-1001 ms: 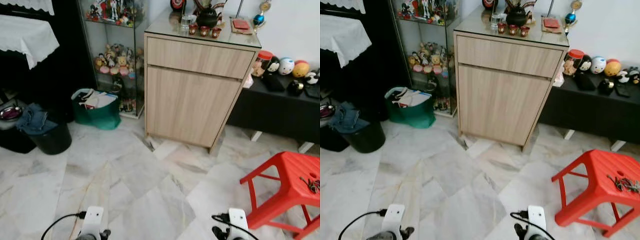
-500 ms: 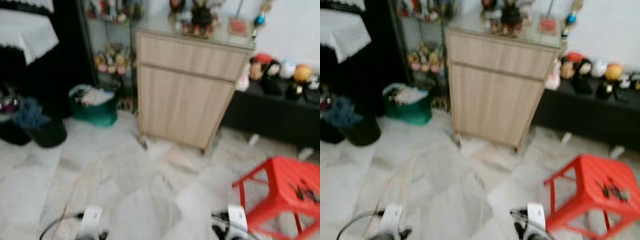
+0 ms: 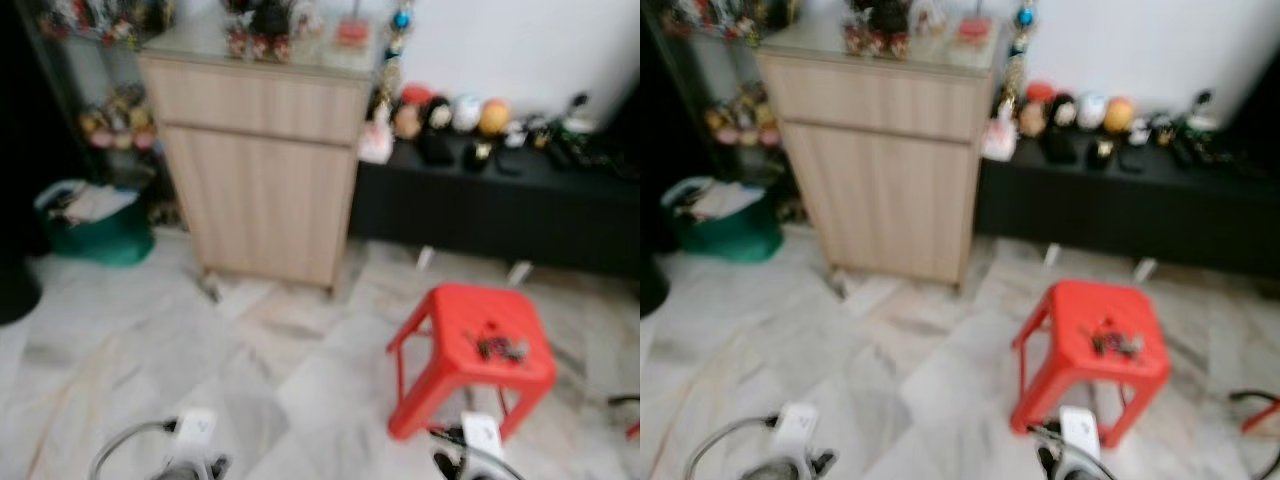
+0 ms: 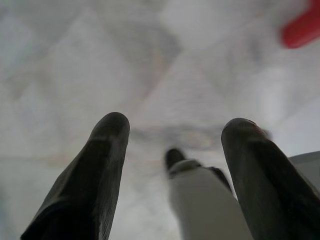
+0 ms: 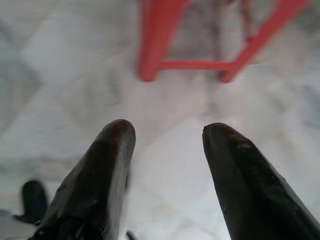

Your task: Hang keys on a hook

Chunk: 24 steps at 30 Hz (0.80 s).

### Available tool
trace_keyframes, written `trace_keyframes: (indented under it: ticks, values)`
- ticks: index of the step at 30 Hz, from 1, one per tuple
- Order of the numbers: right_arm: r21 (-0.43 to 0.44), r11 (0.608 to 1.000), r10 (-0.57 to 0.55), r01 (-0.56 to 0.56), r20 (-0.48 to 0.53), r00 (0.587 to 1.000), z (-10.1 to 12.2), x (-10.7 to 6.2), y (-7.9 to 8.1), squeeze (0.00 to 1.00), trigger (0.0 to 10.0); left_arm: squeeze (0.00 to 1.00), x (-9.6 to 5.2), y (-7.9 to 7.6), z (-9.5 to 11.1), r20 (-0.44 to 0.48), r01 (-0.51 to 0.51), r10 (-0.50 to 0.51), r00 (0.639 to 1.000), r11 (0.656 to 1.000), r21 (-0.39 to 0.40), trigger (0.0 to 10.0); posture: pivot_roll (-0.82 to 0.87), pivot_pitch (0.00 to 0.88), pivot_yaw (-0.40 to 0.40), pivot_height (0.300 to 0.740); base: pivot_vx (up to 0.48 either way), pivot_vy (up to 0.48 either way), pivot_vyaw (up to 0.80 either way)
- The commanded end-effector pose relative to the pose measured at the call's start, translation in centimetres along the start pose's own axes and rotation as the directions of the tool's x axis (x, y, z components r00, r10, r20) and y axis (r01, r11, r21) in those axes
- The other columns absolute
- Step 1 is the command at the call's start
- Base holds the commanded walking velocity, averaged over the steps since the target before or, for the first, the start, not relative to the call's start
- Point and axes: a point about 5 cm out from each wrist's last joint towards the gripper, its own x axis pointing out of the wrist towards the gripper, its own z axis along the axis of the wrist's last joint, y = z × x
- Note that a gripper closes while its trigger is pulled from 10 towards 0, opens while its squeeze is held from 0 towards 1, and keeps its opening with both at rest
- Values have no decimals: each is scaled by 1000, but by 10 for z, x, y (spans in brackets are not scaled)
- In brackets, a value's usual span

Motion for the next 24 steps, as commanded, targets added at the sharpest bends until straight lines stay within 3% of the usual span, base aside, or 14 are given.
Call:
trace_keyframes:
  ticks: [1,10,17,20,24]
  values:
    - [6,1000,12,-12,4,1000,1,1,6,0,10000,0,-2,11,-8,-23,-27,27,999,1000,16,10000,57,0,-77,740,0,-480,0]
    - [7,1000,17,-17,15,1000,5,2,8,0,10000,0,-2,13,-4,-23,-38,39,999,999,31,10000,49,0,-72,740,0,-460,0]
    - [36,999,11,-13,46,999,7,2,11,0,10000,0,-2,15,-4,3,-71,71,997,997,-11,10000,42,0,-60,740,0,0,0]
    - [16,999,28,-29,82,996,9,2,13,0,10000,0,-3,15,-2,55,-91,94,994,995,-42,10000,39,0,-58,740,0,0,0]
    - [62,997,32,-42,150,988,14,1,15,0,10000,0,-4,17,2,117,-119,129,985,989,-89,10000,33,0,-53,740,0,0,0]
